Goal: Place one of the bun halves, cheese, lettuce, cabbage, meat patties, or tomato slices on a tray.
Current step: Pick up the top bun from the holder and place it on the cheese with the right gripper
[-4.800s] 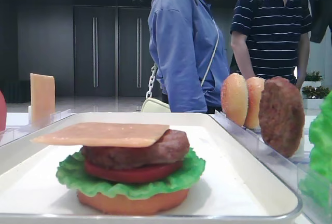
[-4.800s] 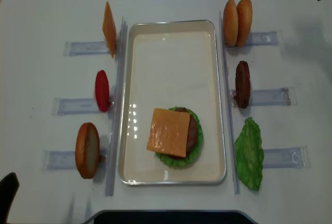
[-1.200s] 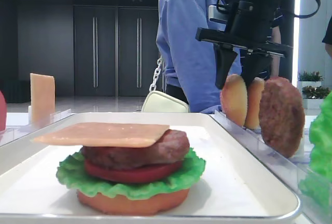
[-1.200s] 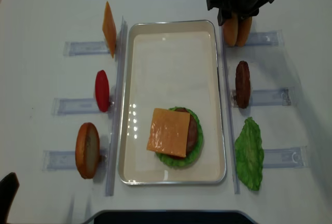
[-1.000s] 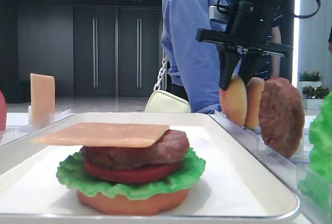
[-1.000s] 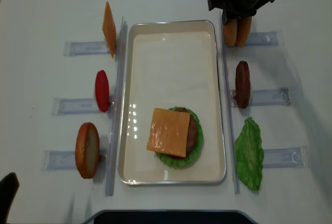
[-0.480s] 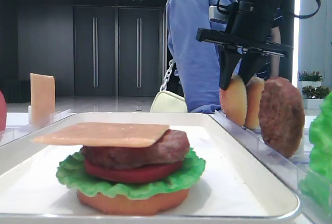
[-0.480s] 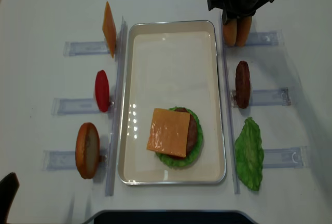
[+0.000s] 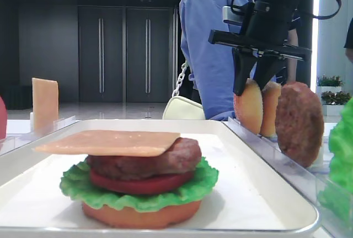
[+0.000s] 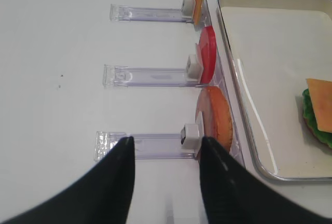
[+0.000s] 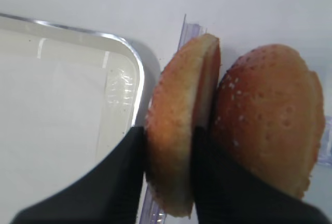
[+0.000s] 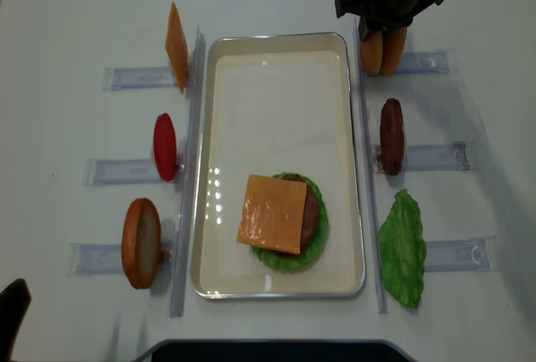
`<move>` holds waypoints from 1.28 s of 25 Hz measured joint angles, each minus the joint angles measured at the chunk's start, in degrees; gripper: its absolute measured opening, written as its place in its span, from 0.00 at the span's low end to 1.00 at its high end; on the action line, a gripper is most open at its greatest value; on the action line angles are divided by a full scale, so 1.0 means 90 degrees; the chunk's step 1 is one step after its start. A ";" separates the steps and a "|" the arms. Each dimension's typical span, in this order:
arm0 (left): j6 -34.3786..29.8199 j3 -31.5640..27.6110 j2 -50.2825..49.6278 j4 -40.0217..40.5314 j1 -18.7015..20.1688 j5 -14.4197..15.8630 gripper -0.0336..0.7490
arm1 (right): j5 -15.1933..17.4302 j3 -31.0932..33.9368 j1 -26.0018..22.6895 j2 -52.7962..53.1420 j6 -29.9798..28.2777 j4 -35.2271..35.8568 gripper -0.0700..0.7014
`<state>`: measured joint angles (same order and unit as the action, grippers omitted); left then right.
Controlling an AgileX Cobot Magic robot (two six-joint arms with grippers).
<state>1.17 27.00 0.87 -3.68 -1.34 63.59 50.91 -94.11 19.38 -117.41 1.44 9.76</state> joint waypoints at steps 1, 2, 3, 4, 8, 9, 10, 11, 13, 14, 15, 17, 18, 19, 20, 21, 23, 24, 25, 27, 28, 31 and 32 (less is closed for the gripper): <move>0.0000 0.0000 0.0000 0.0000 0.0000 0.0000 0.46 | 0.0007 0.0000 0.0000 0.0000 0.0000 0.0006 0.38; 0.0000 0.0000 0.0000 0.0000 0.0000 0.0000 0.46 | 0.0012 0.0000 0.0000 0.0000 0.0000 0.0006 0.38; 0.0000 0.0000 0.0000 0.0000 0.0000 0.0000 0.46 | 0.0012 0.0000 0.0000 0.0000 0.0000 0.0006 0.38; 0.0000 0.0000 0.0000 0.0000 0.0000 0.0000 0.46 | 0.0025 0.0000 0.0000 0.0000 0.0000 0.0011 0.38; 0.0000 0.0000 0.0000 0.0000 0.0000 0.0000 0.46 | 0.0042 0.0000 0.0000 0.0000 0.0000 0.0011 0.38; 0.0000 0.0000 0.0000 0.0000 0.0000 0.0000 0.46 | 0.0049 0.0000 0.0000 0.0000 0.0000 0.0011 0.38; 0.0000 0.0000 0.0000 0.0000 0.0000 0.0000 0.46 | 0.0055 0.0000 0.0000 0.0000 0.0000 0.0011 0.38; 0.0000 0.0000 0.0000 0.0000 0.0000 0.0000 0.46 | 0.0057 -0.0006 0.0000 0.0000 0.0000 0.0011 0.38; 0.0000 0.0000 0.0000 0.0000 0.0000 0.0000 0.46 | 0.0071 -0.0002 0.0000 0.0014 -0.0013 0.0011 0.38; 0.0000 0.0000 0.0000 0.0000 0.0000 0.0000 0.46 | 0.0087 -0.0002 0.0000 0.0024 -0.0020 0.0011 0.38; 0.0000 0.0000 0.0000 0.0000 0.0000 0.0000 0.46 | 0.0106 -0.0002 0.0000 0.0055 -0.0025 0.0011 0.38; 0.0000 0.0000 0.0000 0.0000 0.0000 0.0000 0.46 | 0.0155 -0.0002 0.0000 0.0089 -0.0033 0.0018 0.38; 0.0000 0.0000 0.0000 0.0000 0.0000 0.0000 0.46 | 0.0173 -0.0002 0.0000 0.0113 -0.0033 0.0031 0.38; 0.0000 0.0000 0.0000 0.0000 0.0000 0.0000 0.46 | 0.0199 -0.0002 0.0000 0.0139 -0.0040 0.0059 0.38; 0.0000 0.0000 0.0000 0.0000 0.0000 0.0000 0.46 | 0.0237 -0.0002 0.0000 0.0170 -0.0040 0.0083 0.38; 0.0000 0.0000 0.0000 0.0000 0.0000 0.0000 0.46 | 0.0271 -0.0002 0.0000 0.0203 -0.0040 0.0129 0.38; 0.0000 0.0000 0.0000 0.0000 0.0000 0.0000 0.46 | 0.0299 -0.0002 0.0000 0.0255 -0.0040 0.0208 0.38; 0.0000 0.0000 0.0000 0.0000 0.0000 0.0000 0.46 | 0.0314 -0.0002 0.0000 0.0280 -0.0040 0.0232 0.38; 0.0000 0.0000 0.0000 0.0000 0.0000 0.0000 0.46 | 0.0322 -0.0002 0.0000 0.0315 -0.0045 0.0273 0.38; 0.0000 0.0000 0.0000 0.0000 0.0000 0.0000 0.46 | 0.0337 -0.0002 0.0000 0.0382 -0.0052 0.0359 0.38; 0.0000 0.0000 0.0000 0.0000 0.0000 0.0000 0.46 | 0.0337 -0.0002 0.0000 0.0429 -0.0059 0.0386 0.38; 0.0000 0.0000 0.0000 0.0000 0.0000 0.0000 0.46 | 0.0393 -0.0002 0.0000 0.0616 -0.0075 0.0503 0.38; 0.0000 0.0000 0.0000 0.0000 0.0000 0.0000 0.46 | 0.0414 -0.0002 0.0000 0.0713 -0.0092 0.0596 0.38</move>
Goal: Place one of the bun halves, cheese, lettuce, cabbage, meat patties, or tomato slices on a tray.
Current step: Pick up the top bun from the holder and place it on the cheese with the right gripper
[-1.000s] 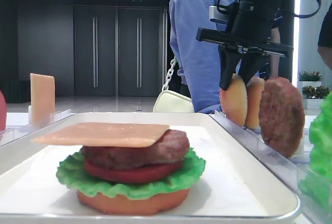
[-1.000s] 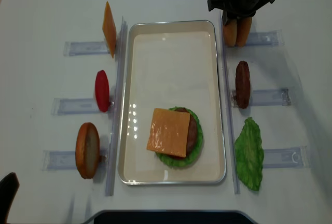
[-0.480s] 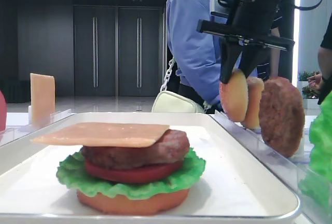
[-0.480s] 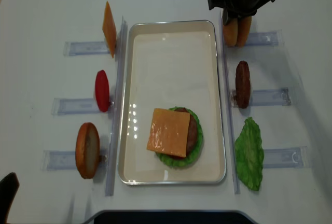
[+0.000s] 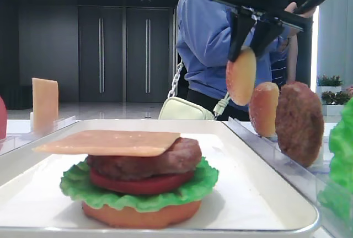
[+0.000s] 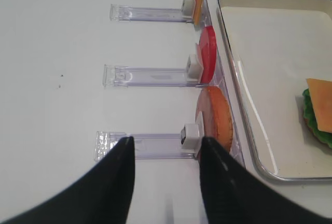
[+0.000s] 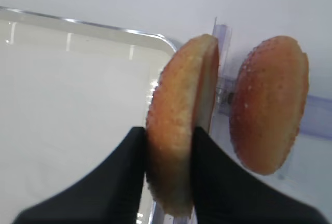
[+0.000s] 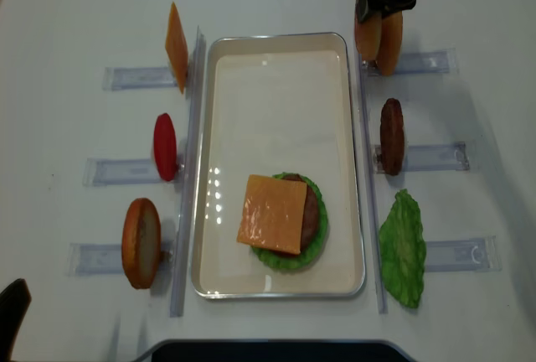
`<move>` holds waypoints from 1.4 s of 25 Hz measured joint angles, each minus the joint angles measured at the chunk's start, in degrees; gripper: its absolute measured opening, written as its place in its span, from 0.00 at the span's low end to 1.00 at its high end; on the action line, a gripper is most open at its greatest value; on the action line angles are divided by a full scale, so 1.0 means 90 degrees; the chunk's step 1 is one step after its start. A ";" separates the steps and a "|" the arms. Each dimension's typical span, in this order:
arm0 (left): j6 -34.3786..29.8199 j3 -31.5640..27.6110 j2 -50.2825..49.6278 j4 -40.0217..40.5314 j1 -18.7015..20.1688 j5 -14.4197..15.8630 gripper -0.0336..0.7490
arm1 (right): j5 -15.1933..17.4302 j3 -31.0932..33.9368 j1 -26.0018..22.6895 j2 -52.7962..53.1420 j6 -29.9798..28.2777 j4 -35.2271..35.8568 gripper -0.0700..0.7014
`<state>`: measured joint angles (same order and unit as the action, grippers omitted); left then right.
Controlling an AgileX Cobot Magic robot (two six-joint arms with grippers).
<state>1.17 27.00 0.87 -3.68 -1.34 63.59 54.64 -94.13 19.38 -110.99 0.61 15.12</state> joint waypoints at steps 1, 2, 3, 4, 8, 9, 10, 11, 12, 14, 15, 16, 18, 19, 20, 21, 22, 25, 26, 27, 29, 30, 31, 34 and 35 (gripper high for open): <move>0.0000 0.0000 0.0000 0.0000 0.0000 0.0000 0.46 | 0.0037 0.0000 0.0000 0.0066 -0.0006 0.0066 0.38; 0.0000 0.0000 0.0000 0.0000 0.0000 0.0000 0.46 | 0.0092 0.0000 0.0000 0.0155 -0.0006 0.0129 0.38; 0.0000 0.0000 0.0000 0.0000 0.0000 0.0000 0.46 | 0.0136 0.0000 0.0000 0.0255 -0.0006 0.0164 0.38; 0.0000 0.0000 0.0000 0.0000 0.0000 0.0000 0.46 | 0.0203 0.0000 0.0000 0.0352 -0.0015 0.0265 0.38; 0.0000 0.0000 0.0000 0.0000 0.0000 0.0000 0.46 | 0.0555 0.0000 0.0000 0.0706 -0.0166 0.0770 0.38; 0.0000 0.0000 0.0000 0.0000 0.0000 0.0000 0.46 | 0.0676 0.0000 0.0000 0.0778 -0.0220 0.0877 0.38; 0.0000 0.0000 0.0000 0.0000 0.0000 0.0000 0.46 | 0.0787 0.0000 0.0000 0.0847 -0.0264 0.1008 0.38; 0.0000 0.0000 0.0000 0.0000 0.0000 0.0000 0.46 | 0.0870 0.0024 0.0006 0.0910 -0.0298 0.1122 0.38; 0.0000 0.0000 0.0000 0.0000 0.0000 0.0000 0.46 | 0.0952 0.0076 0.0012 0.0984 -0.0367 0.1291 0.38; 0.0000 0.0000 0.0000 0.0000 0.0000 0.0000 0.46 | 0.1027 0.0249 0.0014 0.1151 -0.0530 0.1554 0.38; 0.0000 0.0000 0.0000 0.0000 0.0000 0.0000 0.46 | 0.1043 0.0378 0.0019 0.1242 -0.0608 0.1730 0.38; 0.0000 0.0000 0.0000 0.0000 0.0000 0.0000 0.46 | 0.1049 0.0504 0.0019 0.1323 -0.0691 0.1866 0.38; 0.0000 0.0000 0.0000 0.0000 0.0000 0.0000 0.46 | 0.1035 0.0870 0.0019 0.1547 -0.0920 0.2200 0.38; 0.0000 0.0000 0.0000 0.0000 0.0000 0.0000 0.46 | 0.1022 0.1073 0.0019 0.1650 -0.1051 0.2405 0.38; 0.0000 0.0000 0.0000 0.0000 0.0000 0.0000 0.46 | 0.1022 0.1278 0.0019 0.1772 -0.1176 0.2552 0.38; 0.0000 0.0000 0.0000 0.0000 0.0000 0.0000 0.46 | 0.1010 0.1476 0.0034 0.1895 -0.1275 0.2721 0.38; 0.0000 0.0000 0.0000 0.0000 0.0000 0.0000 0.46 | 0.0970 0.1640 0.0062 0.1997 -0.1345 0.2820 0.38; 0.0000 0.0000 0.0000 0.0000 0.0000 0.0000 0.46 | 0.0830 0.2169 0.0210 0.2385 -0.1578 0.3159 0.38; 0.0000 0.0000 0.0000 0.0000 0.0000 0.0000 0.46 | 0.0788 0.2314 0.0279 0.2493 -0.1643 0.3261 0.38; 0.0000 0.0000 0.0000 0.0000 0.0000 0.0000 0.46 | 0.0702 0.2516 0.0354 0.2619 -0.1721 0.3371 0.38; 0.0000 0.0000 0.0000 0.0000 0.0000 0.0000 0.46 | 0.0551 0.2811 0.0515 0.2854 -0.1866 0.3591 0.37; 0.0000 0.0000 0.0000 0.0000 0.0000 0.0000 0.46 | 0.0482 0.2938 0.0594 0.2942 -0.1954 0.3699 0.37; 0.0000 0.0000 0.0000 0.0000 0.0000 0.0000 0.46 | 0.0387 0.3107 0.0710 0.3024 -0.2091 0.3852 0.37; 0.0000 0.0000 0.0000 0.0000 0.0000 0.0000 0.46 | 0.0240 0.3427 0.1008 0.3119 -0.2454 0.4319 0.37; 0.0000 0.0000 0.0000 0.0000 0.0000 0.0000 0.46 | 0.0198 0.3506 0.1117 0.3119 -0.2570 0.4475 0.37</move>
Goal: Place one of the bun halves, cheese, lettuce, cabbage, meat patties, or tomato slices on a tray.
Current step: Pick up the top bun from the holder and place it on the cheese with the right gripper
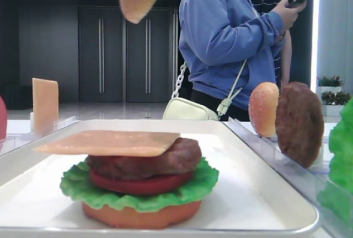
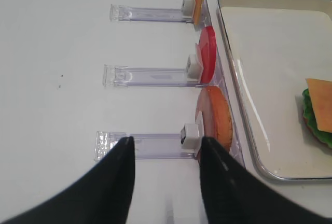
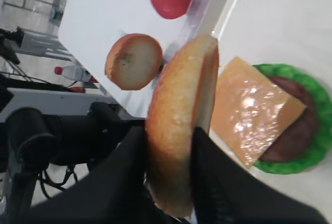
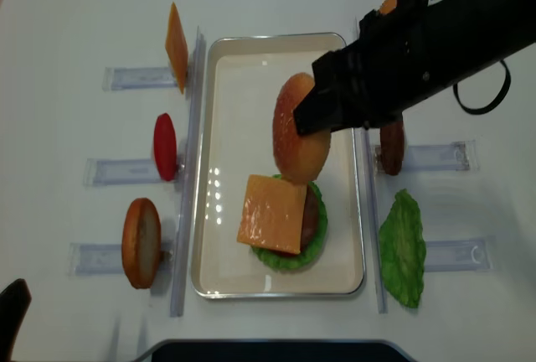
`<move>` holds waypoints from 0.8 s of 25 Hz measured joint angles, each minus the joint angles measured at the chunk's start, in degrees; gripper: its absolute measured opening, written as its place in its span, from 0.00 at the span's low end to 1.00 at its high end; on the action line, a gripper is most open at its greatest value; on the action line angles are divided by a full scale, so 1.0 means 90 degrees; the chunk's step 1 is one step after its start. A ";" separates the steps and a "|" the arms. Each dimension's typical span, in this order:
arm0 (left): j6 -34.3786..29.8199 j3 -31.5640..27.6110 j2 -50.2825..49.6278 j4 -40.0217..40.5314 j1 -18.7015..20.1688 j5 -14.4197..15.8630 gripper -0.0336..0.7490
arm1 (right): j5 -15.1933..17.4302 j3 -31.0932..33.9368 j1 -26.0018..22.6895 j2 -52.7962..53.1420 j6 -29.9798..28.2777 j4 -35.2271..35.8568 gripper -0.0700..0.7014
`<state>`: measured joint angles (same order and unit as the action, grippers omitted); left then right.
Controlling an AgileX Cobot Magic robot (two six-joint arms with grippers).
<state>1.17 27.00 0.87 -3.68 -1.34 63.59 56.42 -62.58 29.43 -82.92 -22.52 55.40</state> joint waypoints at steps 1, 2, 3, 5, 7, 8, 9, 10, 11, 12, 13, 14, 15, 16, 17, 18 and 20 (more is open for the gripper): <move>0.0000 0.0000 0.0000 0.0000 0.0000 0.0000 0.46 | -0.0060 0.0098 0.0093 0.0000 -0.0136 0.0172 0.37; 0.0000 0.0000 0.0000 0.0000 0.0000 0.0000 0.46 | -0.0126 0.0182 0.0200 0.0000 -0.0236 0.0305 0.37; 0.0000 0.0000 0.0000 0.0000 0.0000 0.0000 0.46 | -0.0205 0.0238 0.0284 0.0000 -0.0333 0.0372 0.37; 0.0000 0.0000 0.0000 0.0000 0.0000 0.0000 0.46 | -0.0421 0.0348 0.0452 0.0000 -0.0481 0.0491 0.37; 0.0000 0.0000 0.0000 0.0000 0.0000 0.0000 0.46 | -0.0625 0.0452 0.0544 0.0000 -0.0587 0.0571 0.37; 0.0000 0.0000 0.0000 0.0000 0.0000 0.0000 0.46 | -0.0702 0.0521 0.0560 -0.0012 -0.0666 0.0661 0.37; 0.0000 0.0000 0.0000 0.0000 0.0000 0.0000 0.46 | -0.0771 0.0596 0.0565 -0.0040 -0.0779 0.0774 0.37; 0.0000 0.0000 0.0000 0.0000 0.0000 0.0000 0.46 | -0.0882 0.0655 0.0565 -0.0096 -0.0895 0.0856 0.37; 0.0000 0.0000 0.0000 0.0000 0.0000 0.0000 0.46 | -0.0882 0.0687 0.0565 -0.0165 -0.1000 0.0945 0.37; 0.0000 0.0000 0.0000 0.0000 0.0000 0.0000 0.46 | -0.0852 0.0694 0.0565 -0.0267 -0.1116 0.1037 0.37; 0.0000 0.0000 0.0000 0.0000 0.0000 0.0000 0.46 | -0.0840 0.0700 0.0565 -0.0350 -0.1210 0.1124 0.37; 0.0000 0.0000 0.0000 0.0000 0.0000 0.0000 0.46 | -0.0824 0.0702 0.0565 -0.0441 -0.1333 0.1217 0.37; 0.0000 0.0000 0.0000 0.0000 0.0000 0.0000 0.46 | -0.0816 0.0707 0.0565 -0.0525 -0.1460 0.1330 0.37; 0.0000 0.0000 0.0000 0.0000 0.0000 0.0000 0.46 | -0.0810 0.0707 0.0565 -0.0608 -0.1596 0.1472 0.37; 0.0000 0.0000 0.0000 0.0000 0.0000 0.0000 0.46 | -0.0795 0.0707 0.0565 -0.0678 -0.1713 0.1570 0.37; 0.0000 0.0000 0.0000 0.0000 0.0000 0.0000 0.46 | -0.0743 0.0707 0.0565 -0.0782 -0.1868 0.1674 0.37; 0.0000 0.0000 0.0000 0.0000 0.0000 0.0000 0.46 | -0.0619 0.0707 0.0533 -0.0951 -0.2078 0.1886 0.37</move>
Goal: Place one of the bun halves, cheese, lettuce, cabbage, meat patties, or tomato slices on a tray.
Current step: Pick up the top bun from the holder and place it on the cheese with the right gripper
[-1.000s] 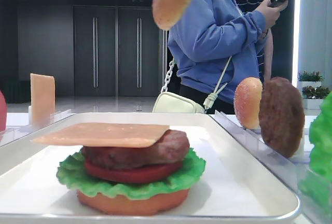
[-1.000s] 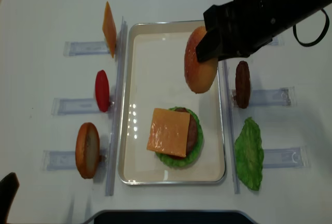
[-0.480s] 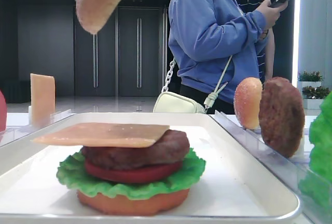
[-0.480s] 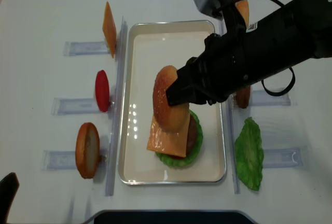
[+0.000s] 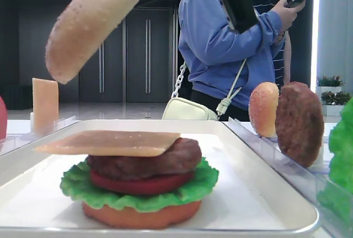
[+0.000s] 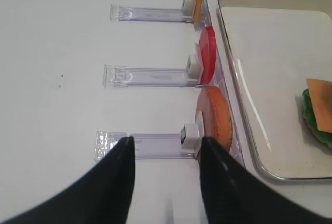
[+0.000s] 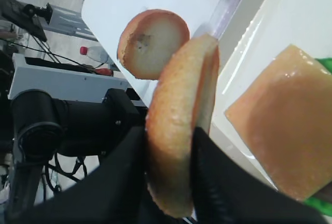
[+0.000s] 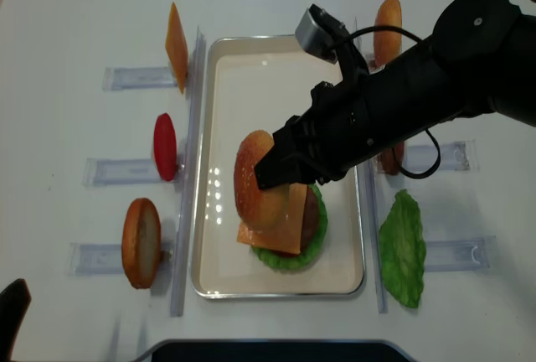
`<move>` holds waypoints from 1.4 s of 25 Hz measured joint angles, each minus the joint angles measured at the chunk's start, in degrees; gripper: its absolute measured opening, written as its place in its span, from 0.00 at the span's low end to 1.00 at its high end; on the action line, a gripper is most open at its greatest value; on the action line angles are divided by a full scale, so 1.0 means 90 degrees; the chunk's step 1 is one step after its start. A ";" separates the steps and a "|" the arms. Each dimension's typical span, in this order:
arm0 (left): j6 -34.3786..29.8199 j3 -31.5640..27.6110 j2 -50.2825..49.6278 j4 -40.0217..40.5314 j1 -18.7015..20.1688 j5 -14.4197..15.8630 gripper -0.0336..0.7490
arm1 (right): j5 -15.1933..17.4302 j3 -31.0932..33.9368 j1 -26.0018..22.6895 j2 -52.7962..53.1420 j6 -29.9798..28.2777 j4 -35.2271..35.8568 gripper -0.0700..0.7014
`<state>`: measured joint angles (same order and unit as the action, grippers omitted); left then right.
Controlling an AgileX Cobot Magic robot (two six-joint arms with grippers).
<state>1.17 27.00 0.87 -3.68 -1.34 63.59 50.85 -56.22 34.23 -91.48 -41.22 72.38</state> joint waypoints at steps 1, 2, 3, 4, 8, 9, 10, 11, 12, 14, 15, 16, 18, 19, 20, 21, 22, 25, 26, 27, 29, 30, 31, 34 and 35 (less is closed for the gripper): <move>0.0000 0.0000 0.0000 0.0000 0.0000 0.0000 0.46 | 0.0117 0.0000 -0.0049 -0.0129 -0.0145 0.0124 0.37; 0.0000 0.0000 0.0000 0.0000 0.0000 0.0000 0.46 | 0.0244 0.0000 -0.0096 -0.0243 -0.0279 0.0265 0.37; 0.0000 0.0000 0.0000 0.0000 0.0000 0.0000 0.46 | 0.0335 0.0000 -0.0140 -0.0335 -0.0388 0.0385 0.37; 0.0000 0.0000 0.0000 0.0000 0.0000 0.0000 0.46 | 0.0420 0.0000 -0.0189 -0.0414 -0.0485 0.0511 0.37; 0.0000 0.0000 0.0000 0.0000 0.0000 0.0000 0.46 | 0.0594 0.0000 -0.0391 -0.0582 -0.0754 0.0706 0.37; 0.0000 0.0000 0.0000 0.0000 0.0000 0.0000 0.46 | 0.0635 0.0000 -0.0457 -0.0618 -0.0793 0.0726 0.37; 0.0000 0.0000 0.0000 0.0000 0.0000 0.0000 0.46 | 0.0710 0.0000 -0.0509 -0.0645 -0.0845 0.0743 0.37; 0.0000 0.0000 0.0000 0.0000 0.0000 0.0000 0.46 | 0.0781 0.0000 -0.0568 -0.0689 -0.0883 0.0757 0.37; 0.0000 0.0000 0.0000 0.0000 0.0000 0.0000 0.46 | 0.0877 0.0000 -0.0618 -0.0719 -0.0899 0.0764 0.37; 0.0000 0.0000 0.0000 0.0000 0.0000 0.0000 0.46 | 0.0975 0.0036 -0.0709 -0.0777 -0.0916 0.0764 0.37; 0.0000 0.0000 0.0000 0.0000 0.0000 0.0000 0.46 | 0.0999 0.0036 -0.0742 -0.0792 -0.0921 0.0758 0.37; 0.0000 0.0000 0.0000 0.0000 0.0000 0.0000 0.46 | 0.1022 0.0036 -0.0777 -0.0799 -0.0928 0.0753 0.37; 0.0000 0.0000 0.0000 0.0000 0.0000 0.0000 0.46 | 0.1082 0.0036 -0.0841 -0.0799 -0.0950 0.0753 0.37; 0.0000 0.0000 0.0000 0.0000 0.0000 0.0000 0.46 | 0.1103 0.0036 -0.0880 -0.0799 -0.0959 0.0753 0.37; 0.0000 0.0000 0.0000 0.0000 0.0000 0.0000 0.46 | 0.1148 0.0036 -0.0912 -0.0799 -0.0980 0.0753 0.37; 0.0000 0.0000 0.0000 0.0000 0.0000 0.0000 0.46 | 0.1178 0.0036 -0.0943 -0.0799 -0.1001 0.0753 0.37; 0.0000 0.0000 0.0000 0.0000 0.0000 0.0000 0.46 | 0.1198 0.0036 -0.0963 -0.0799 -0.1018 0.0753 0.37; 0.0000 0.0000 0.0000 0.0000 0.0000 0.0000 0.46 | 0.1255 0.0036 -0.1016 -0.0813 -0.1025 0.0745 0.37; 0.0000 0.0000 0.0000 0.0000 0.0000 0.0000 0.46 | 0.1307 0.0036 -0.1021 -0.0840 -0.1025 0.0752 0.37; 0.0000 0.0000 0.0000 0.0000 0.0000 0.0000 0.46 | 0.1403 0.0036 -0.1020 -0.0900 -0.1025 0.0751 0.37; 0.0000 0.0000 0.0000 0.0000 0.0000 0.0000 0.46 | 0.1526 0.0036 -0.1020 -0.1041 -0.1025 0.0751 0.37; 0.0000 0.0000 0.0000 0.0000 0.0000 0.0000 0.46 | 0.1548 0.0036 -0.1020 -0.1105 -0.1025 0.0751 0.37; 0.0000 0.0000 0.0000 0.0000 0.0000 0.0000 0.46 | 0.1565 0.0036 -0.1020 -0.1176 -0.1030 0.0751 0.37; 0.0000 0.0000 0.0000 0.0000 0.0000 0.0000 0.46 | 0.1623 0.0036 -0.1023 -0.1311 -0.1065 0.0762 0.37; 0.0000 0.0000 0.0000 0.0000 0.0000 0.0000 0.46 | 0.1641 0.0036 -0.1023 -0.1338 -0.1080 0.0762 0.37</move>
<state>1.17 27.00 0.87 -3.68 -1.34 63.59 65.61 -55.89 25.03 -103.51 -50.94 79.23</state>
